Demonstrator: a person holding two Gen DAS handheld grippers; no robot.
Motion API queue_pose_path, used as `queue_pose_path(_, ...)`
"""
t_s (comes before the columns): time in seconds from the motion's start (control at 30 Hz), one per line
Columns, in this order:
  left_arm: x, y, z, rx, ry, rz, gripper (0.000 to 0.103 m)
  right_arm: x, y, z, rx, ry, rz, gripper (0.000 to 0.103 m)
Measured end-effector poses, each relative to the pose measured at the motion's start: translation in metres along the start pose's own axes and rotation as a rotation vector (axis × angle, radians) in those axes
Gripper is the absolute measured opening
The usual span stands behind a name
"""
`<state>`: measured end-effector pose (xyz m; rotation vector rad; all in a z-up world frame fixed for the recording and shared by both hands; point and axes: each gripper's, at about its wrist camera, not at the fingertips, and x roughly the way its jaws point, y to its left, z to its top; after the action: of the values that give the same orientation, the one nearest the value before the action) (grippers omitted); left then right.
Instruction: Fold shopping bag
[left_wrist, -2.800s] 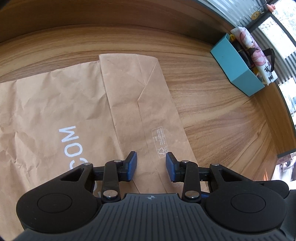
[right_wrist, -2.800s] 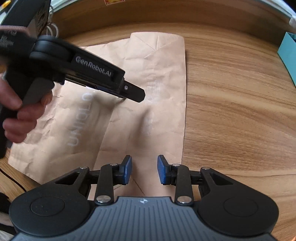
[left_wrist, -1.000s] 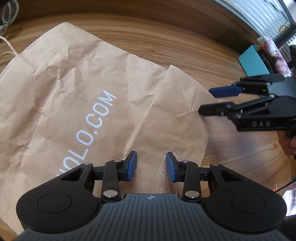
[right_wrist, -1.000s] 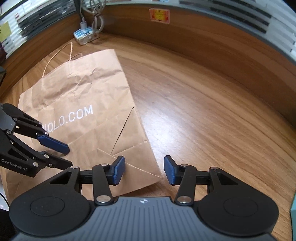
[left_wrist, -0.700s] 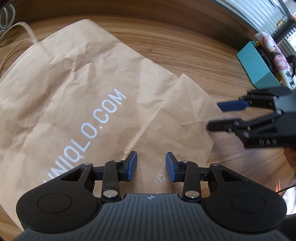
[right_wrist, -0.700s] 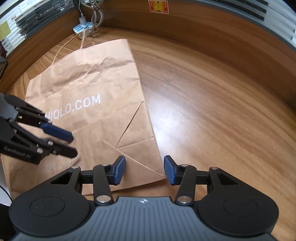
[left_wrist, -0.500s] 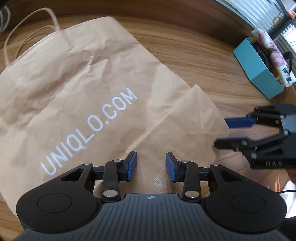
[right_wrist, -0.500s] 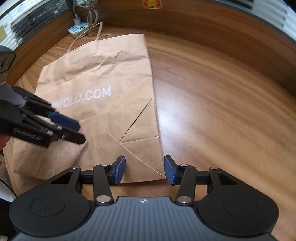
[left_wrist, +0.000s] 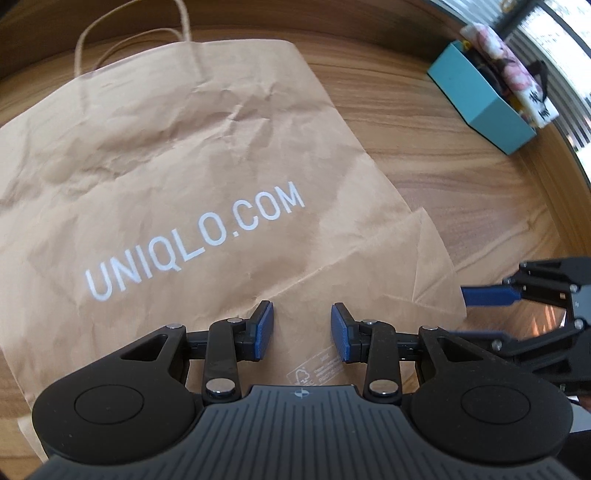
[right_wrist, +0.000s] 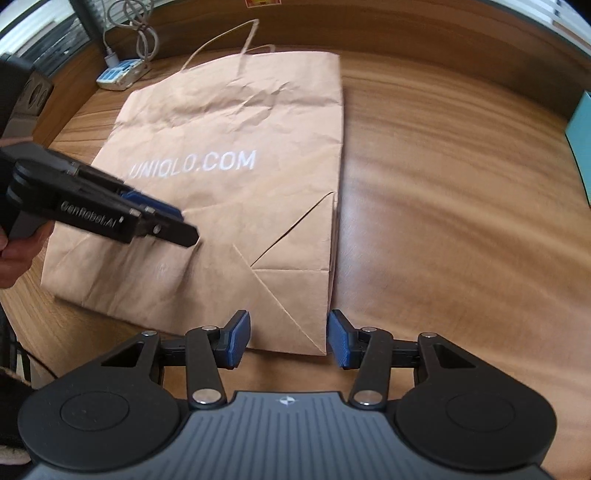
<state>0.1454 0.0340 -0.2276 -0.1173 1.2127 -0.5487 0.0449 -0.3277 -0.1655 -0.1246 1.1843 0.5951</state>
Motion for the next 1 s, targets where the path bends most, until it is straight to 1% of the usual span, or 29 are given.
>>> queue_pose_path(0.2, -0.001, 0.008, 0.002, 0.071, 0.016, -0.032, 0.038, 0.002, 0.03, -0.024, 0.062, -0.01, -0.018, 0.054)
queue_pose_path(0.33, -0.003, 0.014, 0.002, 0.124, 0.022, -0.047, 0.038, 0.004, 0.042, -0.033, 0.092, -0.025, -0.033, 0.054)
queue_pose_path(0.53, -0.005, 0.021, 0.003, 0.166, 0.025, -0.065, 0.038, -0.003, 0.049, -0.034, 0.034, -0.052, -0.084, 0.054)
queue_pose_path(0.6, -0.005, 0.022, 0.003, 0.177, 0.022, -0.068, 0.038, -0.006, 0.051, -0.034, 0.014, -0.061, -0.1, 0.06)
queue_pose_path(0.77, -0.005, 0.02, 0.0, 0.204, 0.014, -0.06, 0.038, -0.011, 0.057, -0.035, -0.035, -0.084, -0.142, 0.061)
queue_pose_path(0.8, -0.005, 0.018, 0.0, 0.218, 0.015, -0.055, 0.038, -0.013, 0.058, -0.035, -0.044, -0.088, -0.15, 0.064)
queue_pose_path(0.83, -0.004, 0.016, 0.0, 0.235, 0.02, -0.048, 0.038, -0.015, 0.059, -0.035, -0.069, -0.095, -0.16, 0.067)
queue_pose_path(0.9, -0.003, 0.012, 0.002, 0.255, 0.03, -0.037, 0.038, -0.019, 0.063, -0.035, -0.148, -0.106, -0.177, 0.077)
queue_pose_path(0.97, -0.001, 0.008, 0.003, 0.281, 0.043, -0.022, 0.038, -0.021, 0.068, -0.036, -0.243, -0.112, -0.198, 0.084)
queue_pose_path(1.0, -0.001, 0.007, 0.003, 0.288, 0.045, -0.018, 0.038, -0.021, 0.071, -0.038, -0.314, -0.111, -0.215, 0.084)
